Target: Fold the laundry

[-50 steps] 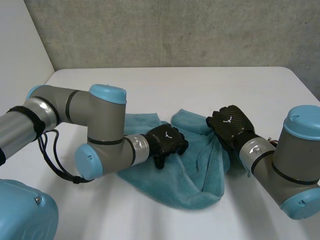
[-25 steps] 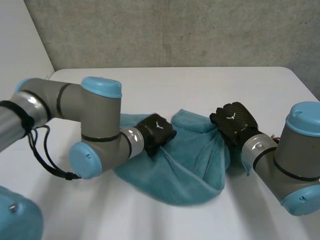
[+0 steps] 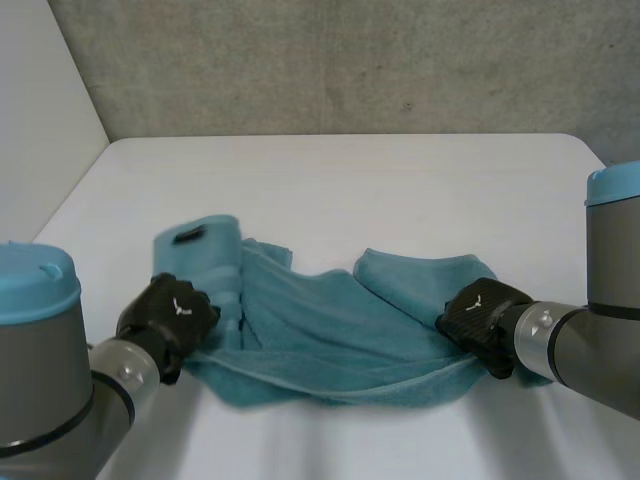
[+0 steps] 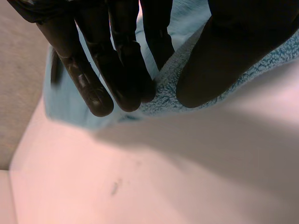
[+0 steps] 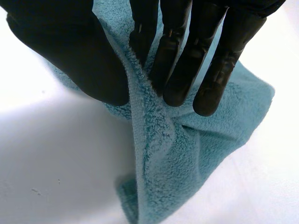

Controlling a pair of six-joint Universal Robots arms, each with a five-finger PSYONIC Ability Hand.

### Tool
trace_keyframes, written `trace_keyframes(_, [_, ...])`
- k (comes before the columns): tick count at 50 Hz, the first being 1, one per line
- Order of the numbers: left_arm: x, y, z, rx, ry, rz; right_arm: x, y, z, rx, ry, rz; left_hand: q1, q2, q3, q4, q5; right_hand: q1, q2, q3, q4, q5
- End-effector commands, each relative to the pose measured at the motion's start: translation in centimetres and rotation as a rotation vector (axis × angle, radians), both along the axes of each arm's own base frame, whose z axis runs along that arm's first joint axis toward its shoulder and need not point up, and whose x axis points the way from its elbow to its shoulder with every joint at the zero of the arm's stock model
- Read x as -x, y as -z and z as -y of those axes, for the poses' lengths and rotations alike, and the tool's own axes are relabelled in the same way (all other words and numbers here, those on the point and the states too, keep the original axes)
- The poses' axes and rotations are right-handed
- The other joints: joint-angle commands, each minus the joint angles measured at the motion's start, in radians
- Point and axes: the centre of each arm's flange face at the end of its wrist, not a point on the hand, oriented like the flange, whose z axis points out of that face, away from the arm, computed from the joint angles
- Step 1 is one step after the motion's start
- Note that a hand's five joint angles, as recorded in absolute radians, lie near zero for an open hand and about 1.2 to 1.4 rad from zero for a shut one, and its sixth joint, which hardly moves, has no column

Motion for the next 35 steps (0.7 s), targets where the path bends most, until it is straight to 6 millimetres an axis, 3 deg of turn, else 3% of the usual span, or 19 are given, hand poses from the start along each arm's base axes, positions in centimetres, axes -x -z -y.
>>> trace_keyframes(1, [1.4, 1.8, 2.8, 0.029, 0.001, -0.020, -1.4, -1.9, 2.2, 0.156, -0.015, 0.048, 0.275, 0.198, 0.203, 0.202, 0.248, 0.442, 0.203, 0.208, 0.202, 0.235])
trace_keyframes(4, [3.1, 0.3, 6.3, 0.166, -0.002, -0.089, -2.3, -2.8, 4.4, 0.254, 0.005, 0.071, 0.275, 0.198, 0.203, 0.202, 0.248, 0.442, 0.203, 0.208, 0.202, 0.235])
trace_keyframes(7, [5.2, -3.7, 10.1, 0.365, -0.002, -0.195, -3.8, -5.3, 8.0, 0.452, 0.058, 0.118, 0.275, 0.198, 0.203, 0.202, 0.248, 0.442, 0.203, 0.208, 0.202, 0.235])
trace_keyframes(8, [5.6, -5.0, 11.1, 0.422, -0.003, -0.224, -4.6, -7.7, 9.6, 0.582, 0.088, 0.161, 0.275, 0.198, 0.203, 0.202, 0.248, 0.442, 0.203, 0.208, 0.202, 0.235])
trace_keyframes(9, [6.3, -8.1, 12.7, 0.541, -0.005, -0.290, -5.2, -9.3, 10.1, 0.657, 0.098, 0.194, 0.275, 0.198, 0.203, 0.202, 0.248, 0.442, 0.203, 0.208, 0.202, 0.235])
trace_keyframes(10, [6.3, -8.2, 12.7, 0.542, -0.005, -0.291, -5.2, -9.3, 10.1, 0.658, 0.098, 0.194, 0.275, 0.198, 0.203, 0.202, 0.248, 0.442, 0.203, 0.208, 0.202, 0.235])
trace_keyframes(11, [6.5, -9.9, 13.5, 0.605, -0.008, -0.326, -5.6, -10.9, 10.7, 0.731, 0.111, 0.230, 0.275, 0.198, 0.203, 0.202, 0.248, 0.442, 0.203, 0.208, 0.202, 0.235])
trace_keyframes(12, [6.5, -9.9, 13.5, 0.605, -0.008, -0.327, -6.7, -15.8, 11.6, 0.949, 0.141, 0.353, 0.275, 0.198, 0.203, 0.202, 0.248, 0.442, 0.203, 0.208, 0.202, 0.235])
trace_keyframes(13, [6.5, -17.0, 15.4, 0.867, -0.027, -0.460, -6.8, -17.2, 11.9, 1.015, 0.150, 0.391, 0.275, 0.198, 0.203, 0.202, 0.248, 0.442, 0.203, 0.208, 0.202, 0.235])
trace_keyframes(14, [6.5, -17.0, 15.4, 0.870, -0.027, -0.461, -7.0, -18.5, 12.0, 1.079, 0.156, 0.434, 0.275, 0.198, 0.203, 0.202, 0.248, 0.442, 0.203, 0.208, 0.202, 0.235])
trace_keyframes(15, [6.3, -18.7, 15.7, 0.938, -0.031, -0.495, -7.0, -18.5, 12.0, 1.080, 0.156, 0.435, 0.275, 0.198, 0.203, 0.202, 0.248, 0.442, 0.203, 0.208, 0.202, 0.235])
trace_keyframes(16, [5.8, -21.4, 15.9, 1.058, -0.039, -0.561, -6.9, -22.1, 11.7, 1.248, 0.170, 0.558, 0.275, 0.198, 0.203, 0.202, 0.248, 0.442, 0.203, 0.208, 0.202, 0.235])
trace_keyframes(17, [5.1, -23.7, 16.0, 1.169, -0.047, -0.625, -6.7, -23.4, 11.3, 1.303, 0.174, 0.602, 0.275, 0.198, 0.203, 0.202, 0.248, 0.442, 0.203, 0.208, 0.202, 0.235])
trace_keyframes(18, [4.8, -24.6, 15.9, 1.214, -0.048, -0.650, -6.7, -23.4, 11.3, 1.304, 0.174, 0.602, 0.275, 0.198, 0.203, 0.202, 0.248, 0.442, 0.203, 0.208, 0.202, 0.235])
trace_keyframes(20, [4.2, -26.2, 15.4, 1.298, -0.040, -0.690, -6.0, -26.2, 9.4, 1.424, 0.168, 0.714, 0.275, 0.198, 0.203, 0.202, 0.248, 0.442, 0.203, 0.208, 0.202, 0.235])
trace_keyframes(23, [3.8, -26.0, 14.9, 1.307, -0.021, -0.690, -5.8, -25.9, 9.1, 1.426, 0.158, 0.718, 0.275, 0.198, 0.203, 0.202, 0.248, 0.442, 0.203, 0.208, 0.202, 0.235])
trace_keyframes(28, [4.4, -20.8, 14.9, 1.155, 0.020, -0.608, -6.3, -20.3, 8.9, 1.251, 0.098, 0.629, 0.275, 0.198, 0.203, 0.202, 0.248, 0.442, 0.203, 0.208, 0.202, 0.235])
trace_keyframes(29, [4.5, -18.8, 14.7, 1.099, 0.027, -0.582, -6.3, -19.5, 8.9, 1.225, 0.098, 0.613, 0.275, 0.198, 0.203, 0.202, 0.248, 0.442, 0.203, 0.208, 0.202, 0.235])
trace_keyframes(35, [4.3, -12.5, 12.8, 0.915, 0.031, -0.510, -5.9, -12.6, 8.1, 0.989, 0.092, 0.504, 0.275, 0.198, 0.203, 0.202, 0.248, 0.442, 0.203, 0.208, 0.202, 0.235])
